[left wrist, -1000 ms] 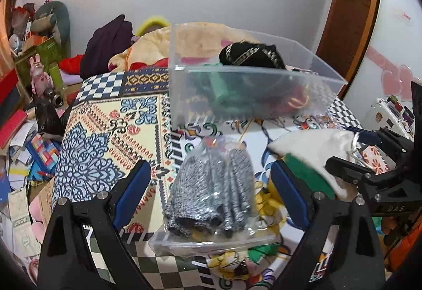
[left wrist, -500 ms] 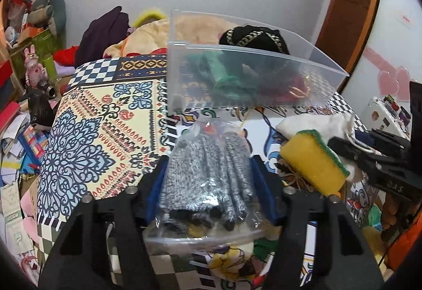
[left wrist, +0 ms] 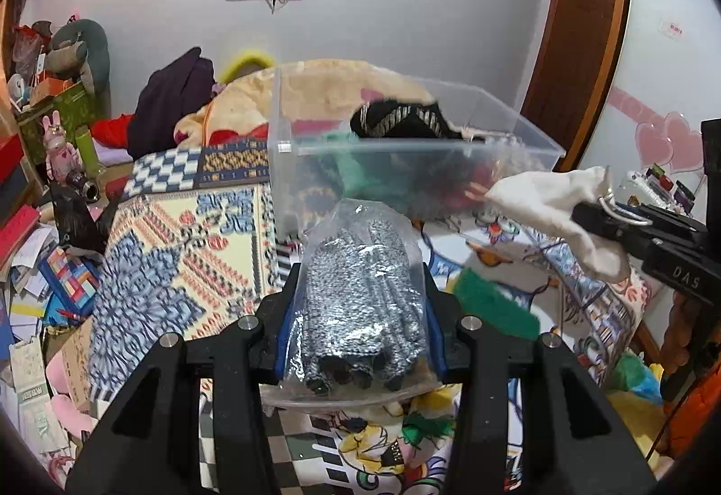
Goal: Organize soft objects
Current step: 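Lower grey gloves into box with left tool while right tool drops white pouch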
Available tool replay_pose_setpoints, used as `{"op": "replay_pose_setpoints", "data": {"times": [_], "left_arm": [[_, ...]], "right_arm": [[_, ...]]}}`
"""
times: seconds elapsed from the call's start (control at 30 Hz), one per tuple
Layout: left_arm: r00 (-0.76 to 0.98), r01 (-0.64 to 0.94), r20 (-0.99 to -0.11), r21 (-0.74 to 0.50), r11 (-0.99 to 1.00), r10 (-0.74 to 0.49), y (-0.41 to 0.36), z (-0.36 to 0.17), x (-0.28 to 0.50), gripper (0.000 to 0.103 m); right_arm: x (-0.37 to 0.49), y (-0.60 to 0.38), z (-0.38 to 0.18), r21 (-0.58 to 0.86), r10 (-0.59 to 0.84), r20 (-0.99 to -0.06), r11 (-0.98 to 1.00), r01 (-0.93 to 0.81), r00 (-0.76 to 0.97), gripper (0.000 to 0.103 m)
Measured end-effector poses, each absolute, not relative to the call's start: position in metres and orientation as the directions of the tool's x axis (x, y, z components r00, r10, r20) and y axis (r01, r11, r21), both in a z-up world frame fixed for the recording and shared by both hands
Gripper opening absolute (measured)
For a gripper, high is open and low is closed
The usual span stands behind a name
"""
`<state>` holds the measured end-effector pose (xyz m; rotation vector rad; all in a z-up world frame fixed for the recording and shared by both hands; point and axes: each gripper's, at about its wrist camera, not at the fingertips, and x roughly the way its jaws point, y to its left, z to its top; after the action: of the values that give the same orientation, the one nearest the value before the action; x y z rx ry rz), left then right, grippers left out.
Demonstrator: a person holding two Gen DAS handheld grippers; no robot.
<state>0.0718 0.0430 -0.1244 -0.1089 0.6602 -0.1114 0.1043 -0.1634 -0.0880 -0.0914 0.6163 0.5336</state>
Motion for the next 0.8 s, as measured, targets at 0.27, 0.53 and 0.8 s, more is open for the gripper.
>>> {"op": "replay_pose_setpoints", "data": {"times": [0.27, 0.53, 0.8], "left_arm": [[0.845, 0.069, -0.521, -0.124, 0.99, -0.124, 0.05, -0.084, 0.086, 0.045], [0.881, 0.062, -0.463, -0.094, 0.994, -0.099, 0.05, -0.053, 0.109, 0.045], [0.868, 0.028, -0.492, -0.085, 0.996, -0.067, 0.052, -0.052, 0.148, 0.045]], "right_arm": [[0.11, -0.168, -0.052, 0.046, 0.448, -0.495, 0.869, -0.493, 0.745, 0.02], [0.135, -0.162, -0.032, 0.038, 0.432, -0.435, 0.885, -0.463, 0.79, 0.02], [0.156, -0.143, -0.033, 0.008, 0.41, -0.449, 0.89, -0.455, 0.794, 0.02]]}}
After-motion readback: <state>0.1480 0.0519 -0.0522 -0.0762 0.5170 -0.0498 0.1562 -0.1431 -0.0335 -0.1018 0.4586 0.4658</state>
